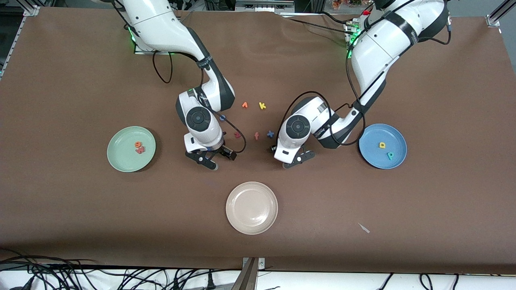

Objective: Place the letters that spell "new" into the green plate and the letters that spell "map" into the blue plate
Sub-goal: 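Grasp the blue E with the left gripper while the right gripper reaches green n, then carry the blue E to the blue plate while the right gripper lifts green n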

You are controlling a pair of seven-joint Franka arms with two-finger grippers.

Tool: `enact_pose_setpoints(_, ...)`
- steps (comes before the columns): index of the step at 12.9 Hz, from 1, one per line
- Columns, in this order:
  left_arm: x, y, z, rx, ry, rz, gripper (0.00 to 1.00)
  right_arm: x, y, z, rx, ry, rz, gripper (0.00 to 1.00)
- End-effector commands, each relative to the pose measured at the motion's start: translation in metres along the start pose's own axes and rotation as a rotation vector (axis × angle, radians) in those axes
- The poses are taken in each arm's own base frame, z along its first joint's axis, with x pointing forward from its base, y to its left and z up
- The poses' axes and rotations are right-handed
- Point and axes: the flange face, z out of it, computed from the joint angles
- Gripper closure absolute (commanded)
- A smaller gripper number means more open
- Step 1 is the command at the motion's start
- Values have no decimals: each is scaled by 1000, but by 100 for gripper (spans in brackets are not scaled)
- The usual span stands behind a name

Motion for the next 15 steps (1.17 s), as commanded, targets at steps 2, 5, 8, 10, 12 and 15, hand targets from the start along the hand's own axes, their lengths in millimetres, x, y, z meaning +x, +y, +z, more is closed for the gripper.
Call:
enact_pose_setpoints(2, 7, 2, 6, 12, 9, -14, 40, -1, -6, 8, 7, -6, 13, 7)
enact_pose_setpoints(5, 11, 0, 5, 11, 8, -12, 66, -2, -5, 10, 4, -9, 9, 25)
enact_pose_setpoints(8, 13, -1, 4, 10, 10, -11, 90, -10, -7, 13, 2, -22, 2, 38)
enact_pose_setpoints(10, 22, -7, -10, 8, 18, -29, 96, -11, -7, 14, 1, -24, -1, 42)
enact_pose_setpoints(12, 32, -22, -60, 53, 35, -49, 96, -10, -6, 14, 1, -24, -7, 52)
enact_pose_setpoints(15, 68, -83, -165, 71, -26, -62, 95, -9, -5, 15, 0, -24, -7, 67)
